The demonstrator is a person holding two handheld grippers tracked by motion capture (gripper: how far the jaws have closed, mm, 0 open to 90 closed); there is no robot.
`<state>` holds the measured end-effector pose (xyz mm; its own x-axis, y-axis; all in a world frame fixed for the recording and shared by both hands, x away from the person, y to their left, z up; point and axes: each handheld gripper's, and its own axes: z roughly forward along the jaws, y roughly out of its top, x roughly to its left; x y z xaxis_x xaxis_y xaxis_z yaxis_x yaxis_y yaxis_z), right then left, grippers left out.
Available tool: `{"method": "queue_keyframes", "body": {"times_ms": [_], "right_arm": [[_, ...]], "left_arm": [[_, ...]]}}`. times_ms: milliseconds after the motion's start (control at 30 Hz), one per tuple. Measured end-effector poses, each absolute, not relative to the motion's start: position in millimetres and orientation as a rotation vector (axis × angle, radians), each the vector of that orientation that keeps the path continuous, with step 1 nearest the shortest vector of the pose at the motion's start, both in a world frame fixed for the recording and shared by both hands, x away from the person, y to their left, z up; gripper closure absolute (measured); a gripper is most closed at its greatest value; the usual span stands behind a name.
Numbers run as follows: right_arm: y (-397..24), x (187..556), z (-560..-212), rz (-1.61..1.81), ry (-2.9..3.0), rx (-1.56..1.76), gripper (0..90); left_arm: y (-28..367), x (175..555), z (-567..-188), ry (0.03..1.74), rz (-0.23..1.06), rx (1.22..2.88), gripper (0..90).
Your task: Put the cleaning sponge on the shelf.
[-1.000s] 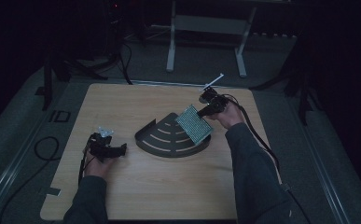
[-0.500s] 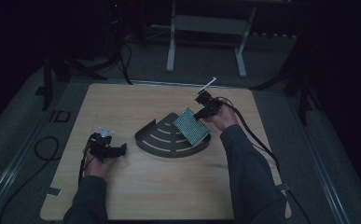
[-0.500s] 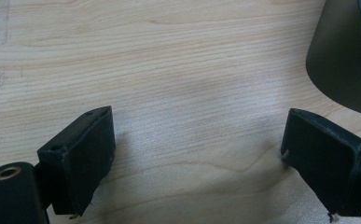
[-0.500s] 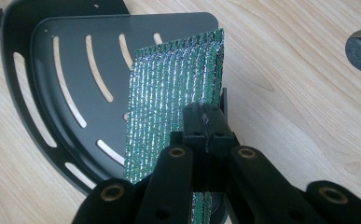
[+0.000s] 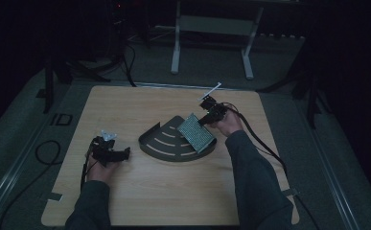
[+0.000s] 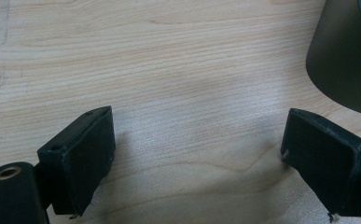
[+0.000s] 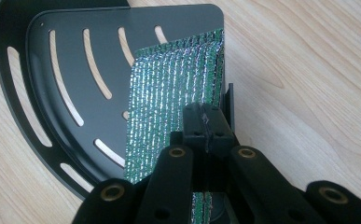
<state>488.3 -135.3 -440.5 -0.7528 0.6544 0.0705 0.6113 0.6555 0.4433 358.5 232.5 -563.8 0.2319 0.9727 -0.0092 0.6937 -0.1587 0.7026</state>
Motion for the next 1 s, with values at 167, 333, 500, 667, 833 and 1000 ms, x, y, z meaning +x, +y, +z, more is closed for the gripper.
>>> {"method": "queue_keyframes", "body": {"times_ms": [167,333,500,667,833,1000], "right_arm": [[-132,489,-445,0.681,2.779,1.057,90.0],[-129,488,-448,0.674,2.785,1.052,90.0],[-126,487,-453,0.639,2.782,1.042,90.0],[-124,487,-457,0.613,2.777,1.027,90.0],[-124,488,-462,0.585,2.77,1.026,89.9],[-128,490,-467,0.582,2.763,1.046,89.9]], "left_arm": [[233,359,-564,1.525,0.616,1.924,10.2],[232,359,-564,1.525,0.616,1.924,10.2],[232,359,-564,1.525,0.616,1.923,10.2],[232,359,-564,1.525,0.616,1.923,10.2],[232,359,-564,1.525,0.616,1.924,10.2],[232,359,-564,1.525,0.616,1.923,10.2]]}}
